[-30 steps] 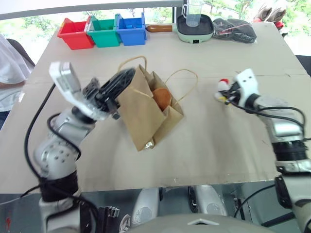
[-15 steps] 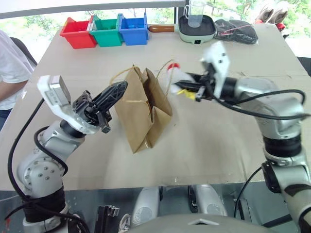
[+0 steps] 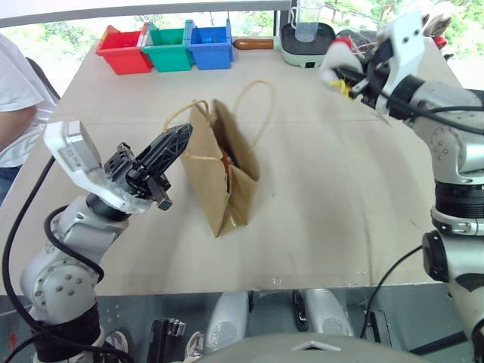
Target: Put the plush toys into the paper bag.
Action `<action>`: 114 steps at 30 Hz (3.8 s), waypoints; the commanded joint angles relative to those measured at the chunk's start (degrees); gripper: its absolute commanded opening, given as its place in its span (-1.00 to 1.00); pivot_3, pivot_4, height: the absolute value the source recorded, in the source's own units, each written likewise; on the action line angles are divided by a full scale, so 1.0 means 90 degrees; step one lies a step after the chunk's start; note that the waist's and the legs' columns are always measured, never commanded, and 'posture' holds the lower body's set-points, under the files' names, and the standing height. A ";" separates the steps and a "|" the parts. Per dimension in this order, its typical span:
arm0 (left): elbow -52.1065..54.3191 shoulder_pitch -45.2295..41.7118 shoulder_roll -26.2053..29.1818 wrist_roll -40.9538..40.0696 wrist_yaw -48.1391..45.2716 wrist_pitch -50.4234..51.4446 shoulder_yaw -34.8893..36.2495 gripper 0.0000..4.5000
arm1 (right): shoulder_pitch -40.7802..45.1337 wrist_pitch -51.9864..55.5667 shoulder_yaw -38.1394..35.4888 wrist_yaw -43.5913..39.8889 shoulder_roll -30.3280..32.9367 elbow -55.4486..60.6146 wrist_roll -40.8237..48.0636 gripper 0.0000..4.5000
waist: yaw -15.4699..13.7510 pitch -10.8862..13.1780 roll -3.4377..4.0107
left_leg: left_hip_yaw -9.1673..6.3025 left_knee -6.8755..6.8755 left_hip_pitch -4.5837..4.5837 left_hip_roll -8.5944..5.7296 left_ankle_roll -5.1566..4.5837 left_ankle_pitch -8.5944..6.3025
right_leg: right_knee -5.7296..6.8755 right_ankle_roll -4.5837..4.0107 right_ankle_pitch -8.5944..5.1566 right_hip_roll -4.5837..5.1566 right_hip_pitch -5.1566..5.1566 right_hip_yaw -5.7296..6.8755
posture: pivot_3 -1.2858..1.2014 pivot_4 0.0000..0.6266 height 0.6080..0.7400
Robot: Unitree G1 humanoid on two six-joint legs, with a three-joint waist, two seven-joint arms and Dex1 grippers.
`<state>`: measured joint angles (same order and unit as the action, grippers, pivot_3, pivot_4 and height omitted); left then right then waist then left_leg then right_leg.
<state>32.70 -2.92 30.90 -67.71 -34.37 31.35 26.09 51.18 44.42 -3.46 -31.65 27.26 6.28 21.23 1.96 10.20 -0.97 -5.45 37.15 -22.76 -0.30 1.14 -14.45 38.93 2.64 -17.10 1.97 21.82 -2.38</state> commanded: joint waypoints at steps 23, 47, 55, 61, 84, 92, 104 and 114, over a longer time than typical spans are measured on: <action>0.0118 -0.0488 -0.0207 -0.0162 0.0322 -0.0329 -0.0277 -1.00 | 0.0306 -0.0073 0.3183 -0.1385 -0.0779 0.0475 -0.0014 -0.98 | 0.0044 0.0000 0.0000 | -0.0007 0.0003 0.0001 -0.0007 -0.0001 0.0000 | 0.0003 -0.0001 0.0001 -0.0011 0.0001 0.0009 | 0.03 -0.52 1.00; 0.0235 0.0228 -0.0281 0.0194 0.0131 -0.0730 -0.0308 -1.00 | 0.0005 0.0934 0.0782 -0.1401 -0.0327 0.1255 0.0304 0.31 | -0.0008 0.0000 -0.0001 | -0.0023 0.0000 -0.0005 -0.0012 0.0002 0.0000 | -0.0004 -0.0001 0.0001 0.0007 0.0000 0.0015 | 0.03 -0.52 1.00; -0.0105 -0.0477 -0.0311 0.0242 0.0126 -0.0699 -0.0621 -1.00 | -0.0478 0.1090 0.1228 -0.1134 -0.0069 0.1898 0.0354 0.31 | 0.0034 0.0001 0.0001 | -0.0010 -0.0003 0.0003 -0.0009 -0.0003 -0.0002 | 0.0003 -0.0001 0.0001 -0.0010 0.0000 0.0011 | 0.03 -0.52 1.00; -0.0224 -0.0828 -0.0264 0.0238 0.0090 -0.0655 -0.0686 -1.00 | -0.0695 0.0756 0.1563 -0.1261 0.0112 0.1820 0.0272 0.96 | 0.0022 0.0001 0.0000 | -0.0007 0.0002 -0.0002 -0.0014 -0.0003 -0.0002 | -0.0004 0.0000 0.0002 -0.0007 -0.0002 0.0011 | 0.03 -0.52 1.00; -0.0545 -0.1199 -0.0275 0.0628 -0.0114 -0.0626 -0.0962 -1.00 | -0.1327 0.2651 -0.1521 0.0836 0.0084 0.3232 0.4047 0.96 | 0.0027 0.0000 0.0000 | -0.0008 -0.0001 0.0000 -0.0011 -0.0005 -0.0003 | -0.0001 -0.0001 0.0001 -0.0014 -0.0004 0.0012 | 0.03 -0.52 1.00; -0.0703 -0.1284 -0.0262 0.0717 -0.0356 -0.0603 -0.1113 -1.00 | -0.1582 0.2561 -0.0782 0.1657 -0.0329 0.2617 0.3863 0.96 | 0.0051 0.0000 -0.0001 | -0.0002 0.0001 0.0000 -0.0011 -0.0005 -0.0002 | -0.0001 0.0000 0.0001 -0.0017 -0.0004 0.0007 | 0.03 -0.52 1.00; -0.1368 -0.1916 -0.0014 0.0972 -0.0886 -0.0618 -0.1047 -1.00 | -0.0835 0.1522 -0.0096 0.1364 -0.1371 0.1705 0.3463 -0.98 | 0.0010 0.0002 0.0002 | -0.0002 0.0001 -0.0009 -0.0012 -0.0004 -0.0002 | -0.0006 -0.0001 0.0001 -0.0017 0.0000 0.0006 | 0.03 -0.52 1.00; -0.4208 -0.4073 0.0560 0.2237 -0.2578 -0.1230 -0.1510 -1.00 | -0.0899 0.1675 -0.1213 0.2494 -0.0999 0.2850 0.5407 -0.98 | 0.0045 0.0004 0.0005 | -0.0020 -0.0001 -0.0008 -0.0029 -0.0004 -0.0002 | -0.0002 -0.0001 0.0001 -0.0023 -0.0001 0.0027 | 0.03 -0.52 1.00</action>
<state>-2.32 -37.56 35.24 -50.91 -54.59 22.66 13.97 43.07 59.78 -12.79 -11.57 17.66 28.52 67.07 2.36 10.24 -0.93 -5.63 37.12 -22.83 -0.56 1.11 -14.47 38.92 2.64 -17.09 1.76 21.82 -2.14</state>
